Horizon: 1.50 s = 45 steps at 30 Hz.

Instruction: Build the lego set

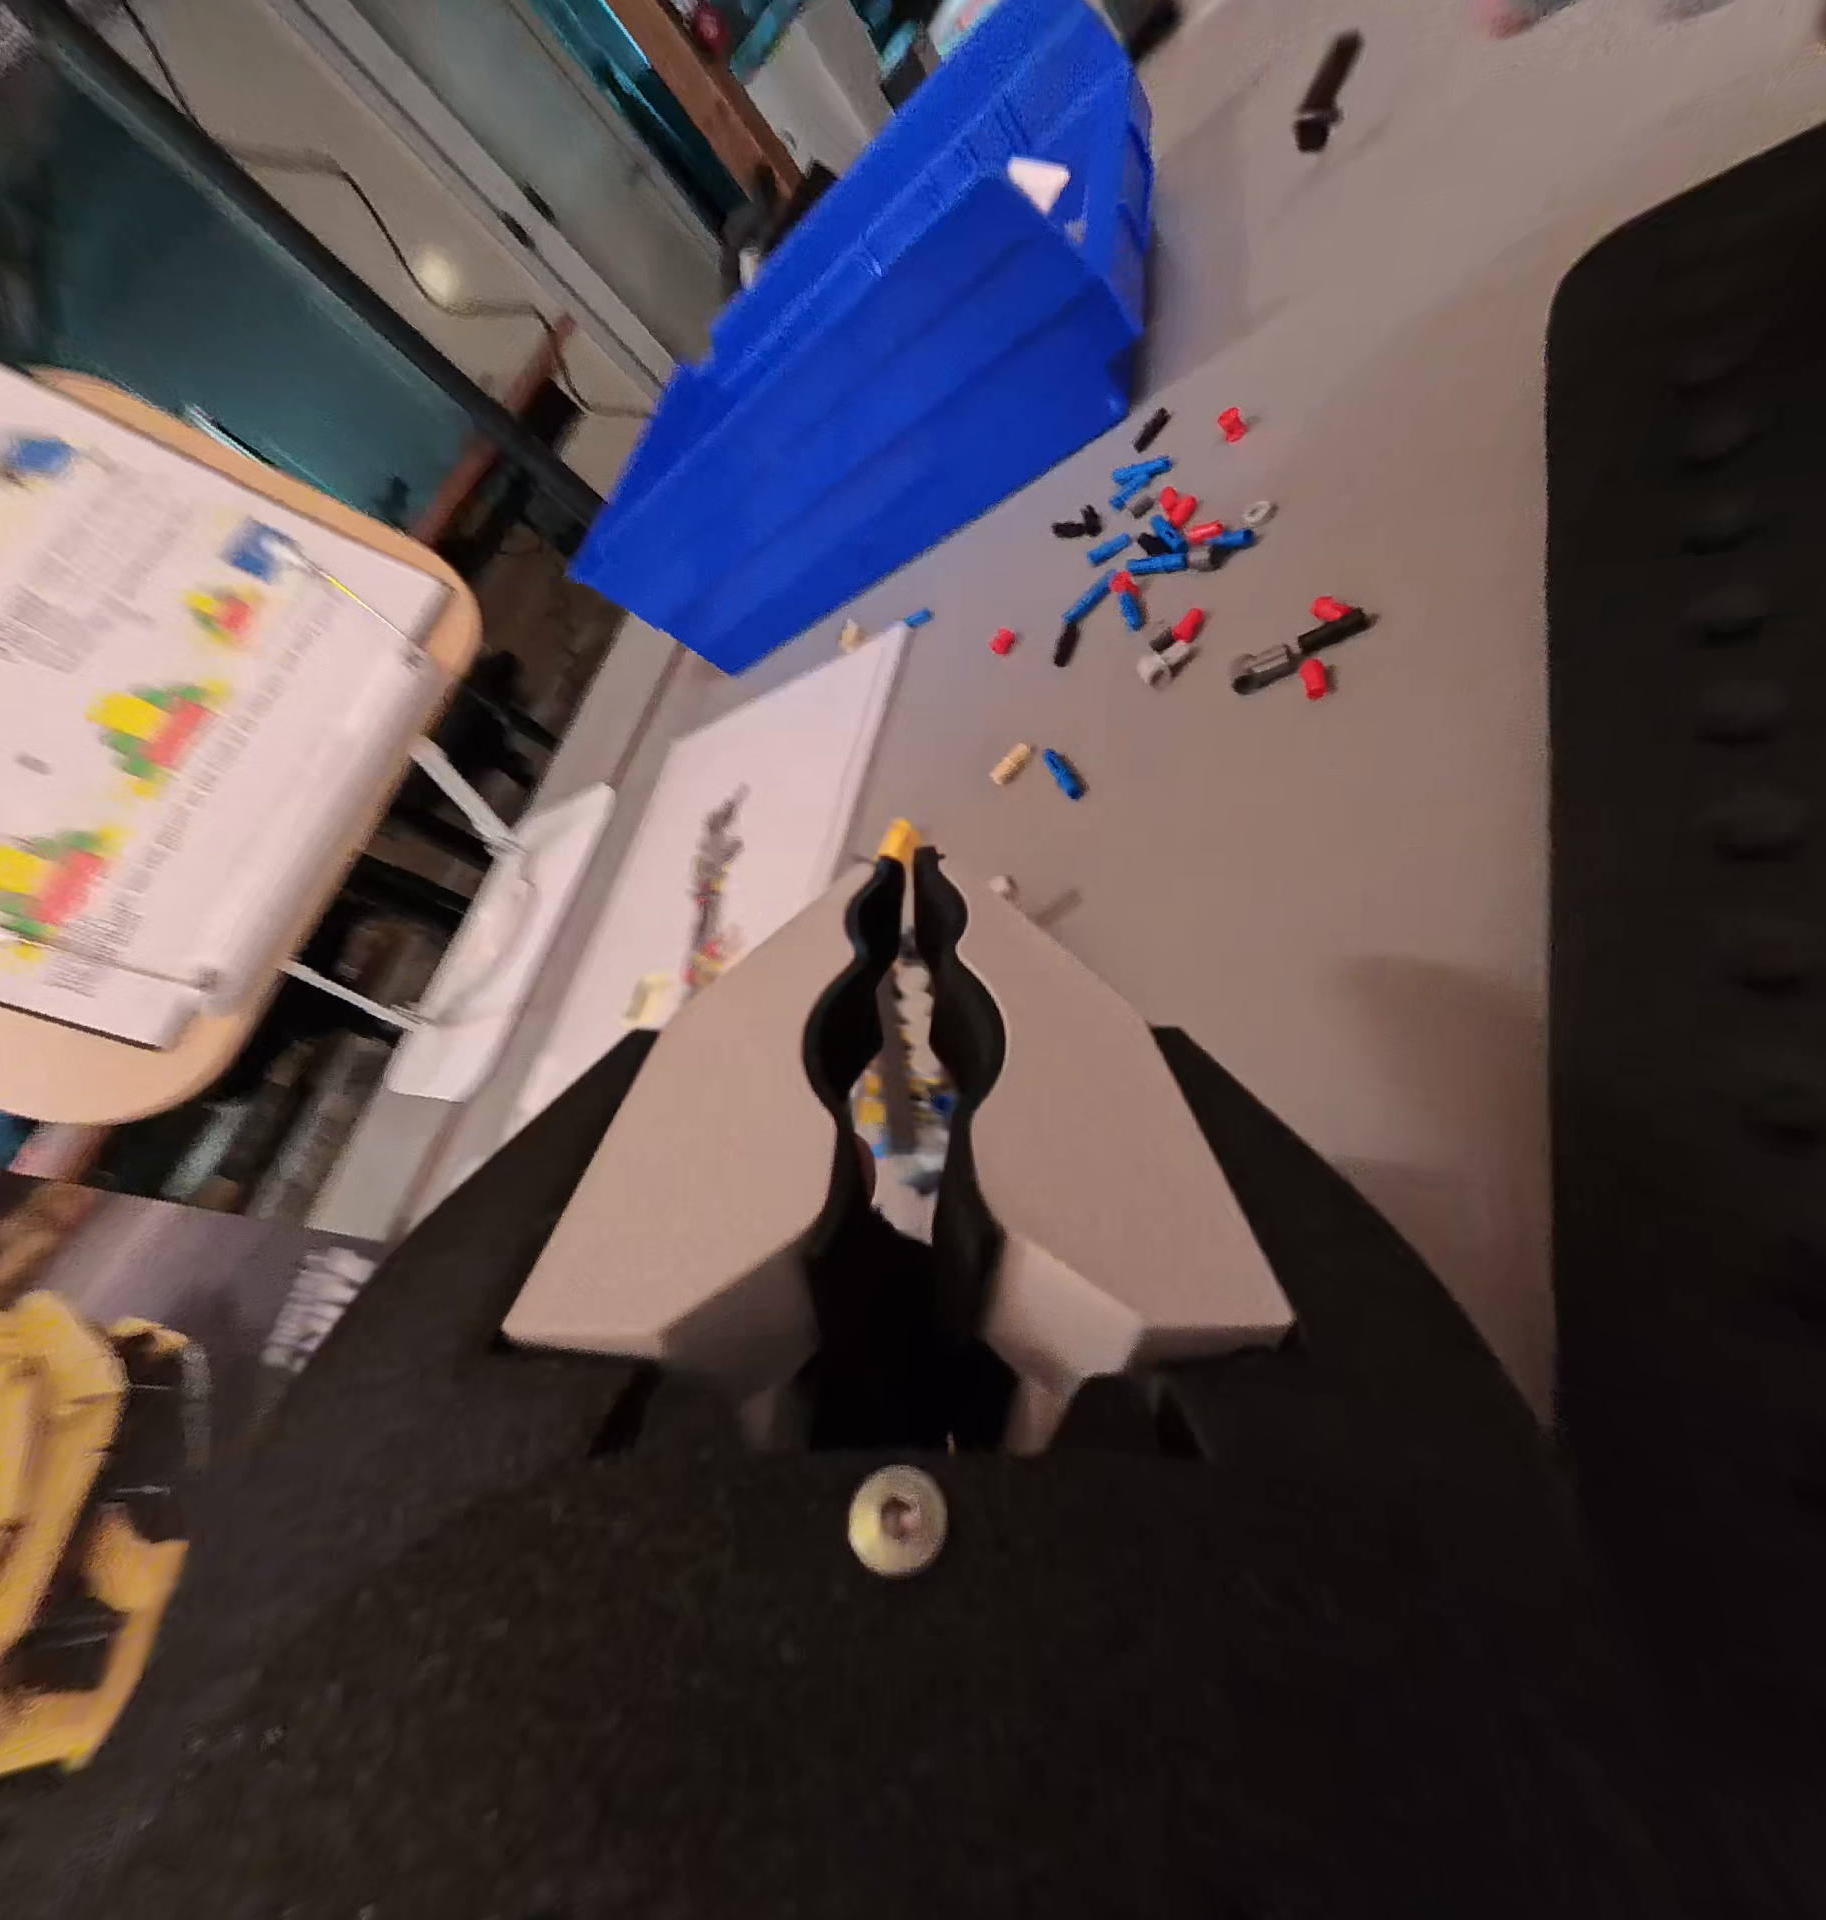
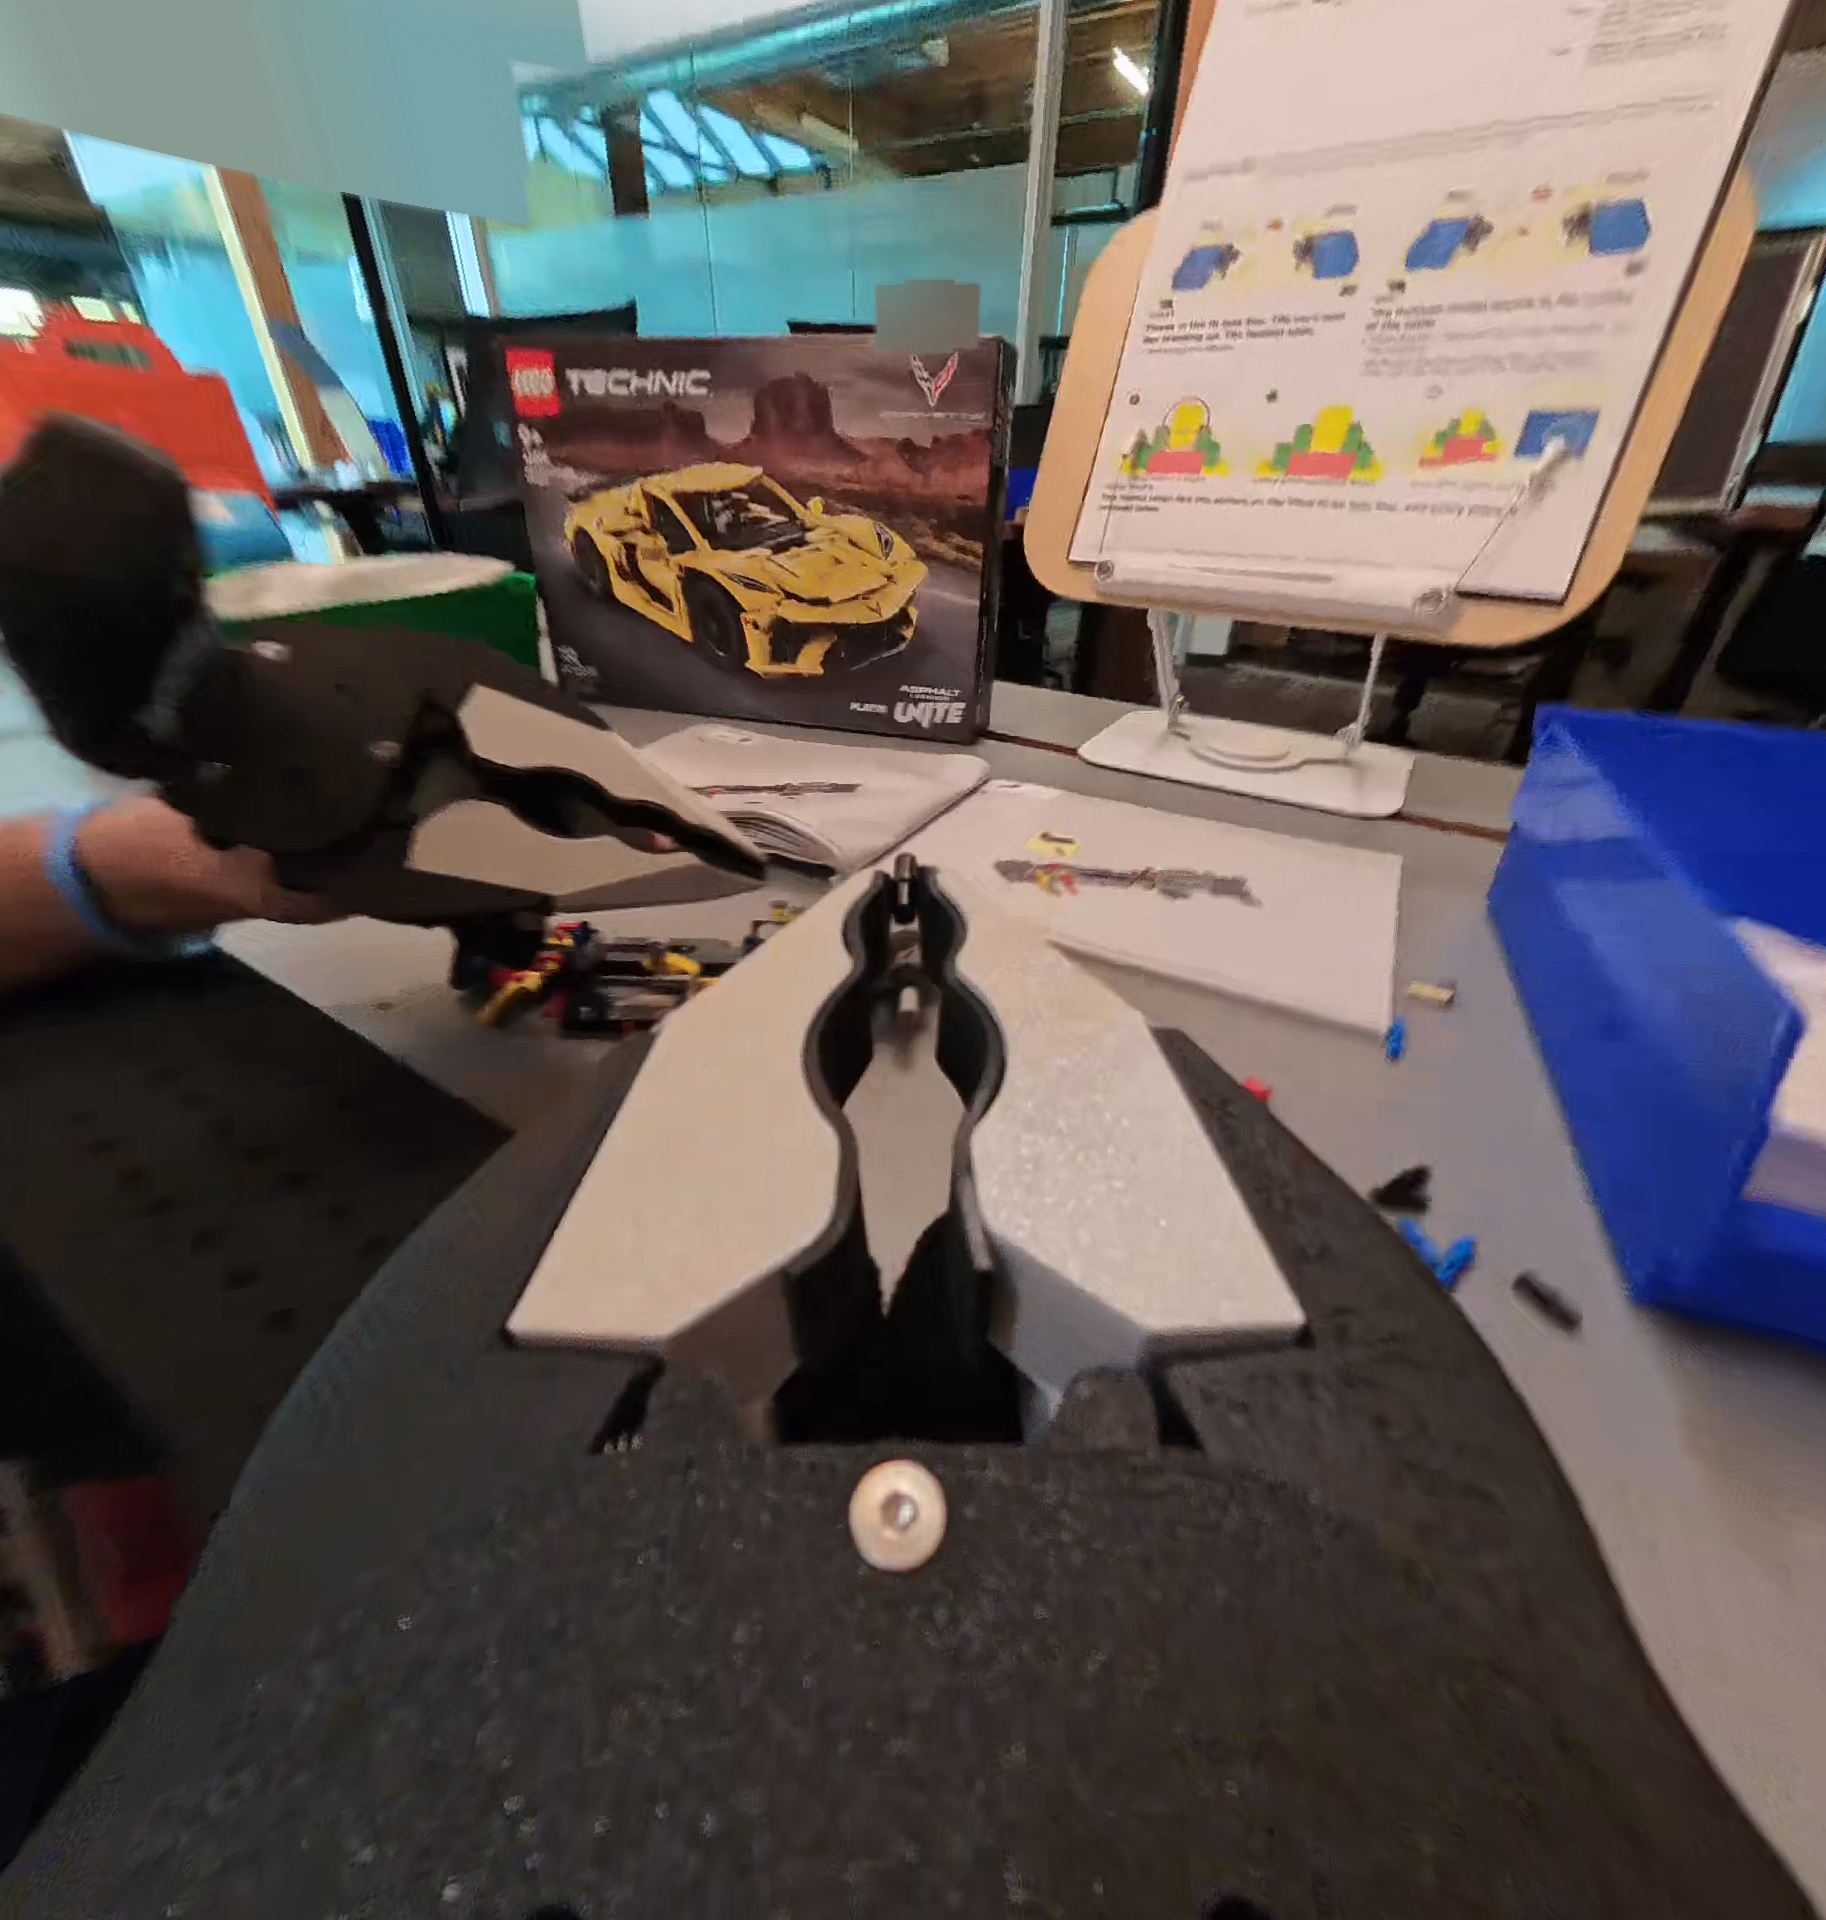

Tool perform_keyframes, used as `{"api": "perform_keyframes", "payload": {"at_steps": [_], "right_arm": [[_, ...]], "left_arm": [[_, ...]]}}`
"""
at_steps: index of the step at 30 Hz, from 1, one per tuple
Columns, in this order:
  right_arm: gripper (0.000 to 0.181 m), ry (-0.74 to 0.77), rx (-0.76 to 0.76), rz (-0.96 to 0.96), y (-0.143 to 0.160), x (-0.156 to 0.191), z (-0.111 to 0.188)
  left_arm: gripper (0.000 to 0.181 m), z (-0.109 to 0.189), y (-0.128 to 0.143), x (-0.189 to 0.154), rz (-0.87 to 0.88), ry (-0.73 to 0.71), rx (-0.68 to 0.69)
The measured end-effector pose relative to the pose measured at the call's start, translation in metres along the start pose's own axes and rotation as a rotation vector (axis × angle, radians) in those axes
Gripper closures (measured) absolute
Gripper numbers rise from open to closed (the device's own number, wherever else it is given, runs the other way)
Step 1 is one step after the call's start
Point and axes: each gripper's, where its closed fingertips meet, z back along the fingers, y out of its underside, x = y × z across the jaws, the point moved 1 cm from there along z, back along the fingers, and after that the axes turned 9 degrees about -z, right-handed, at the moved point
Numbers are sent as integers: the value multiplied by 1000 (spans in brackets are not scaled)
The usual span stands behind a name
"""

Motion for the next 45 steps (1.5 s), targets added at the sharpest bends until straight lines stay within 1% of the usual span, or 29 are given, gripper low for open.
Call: {"api": "perform_keyframes", "payload": {"at_steps": [1, 3, 5, 6, 9, 12, 14, 16, 18, 20, 21, 23, 25, 27, 28, 33, 39, 45], "right_arm": [[177, -5, -17, -31, 5, 3, 9], [177, 17, -71, -16, 3, 5, 30], [177, 57, -117, -11, -4, 0, 50], [177, 77, -138, -17, -6, -3, 60], [177, 169, -217, -37, -12, -20, 92], [177, 224, -317, -78, -31, -33, 126], [177, 276, -342, -47, -37, -39, 145], [177, 332, -336, -5, -37, -45, 159], [177, 379, -349, 32, -41, -48, 172], [178, 424, -355, 72, -44, -50, 187], [178, 449, -354, 91, -44, -52, 194], [177, 478, -354, 94, -43, -55, 207], [177, 488, -367, 70, -42, -58, 219], [177, 484, -375, 50, -41, -58, 228], [177, 483, -374, 46, -40, -58, 232], [177, 466, -383, 2, -37, -60, 245], [177, 425, -369, -19, -34, -58, 241], [177, 388, -365, -54, -30, -59, 239]], "left_arm": [[180, -4, 4, -3, 49, 35, 21], [180, -10, 0, -7, 138, 87, 18], [178, -18, -12, -12, 229, 163, 6], [177, -23, -23, -13, 266, 191, -6], [170, -39, -74, -22, 319, 318, -71], [158, -63, -132, -38, 328, 490, -106], [152, -87, -162, -51, 319, 596, -72], [148, -119, -185, -63, 325, 667, -3], [145, -152, -208, -83, 336, 737, 57], [145, -185, -231, -107, 381, 785, 79], [147, -202, -237, -119, 393, 779, 92], [153, -239, -243, -135, 369, 713, 108], [154, -269, -244, -142, 313, 639, 93], [159, -285, -247, -149, 297, 645, 67], [157, -289, -249, -152, 293, 668, 58], [161, -299, -249, -165, 291, 765, 48], [163, -305, -247, -170, 315, 811, 22], [171, -305, -246, -169, 313, 835, -15]]}}
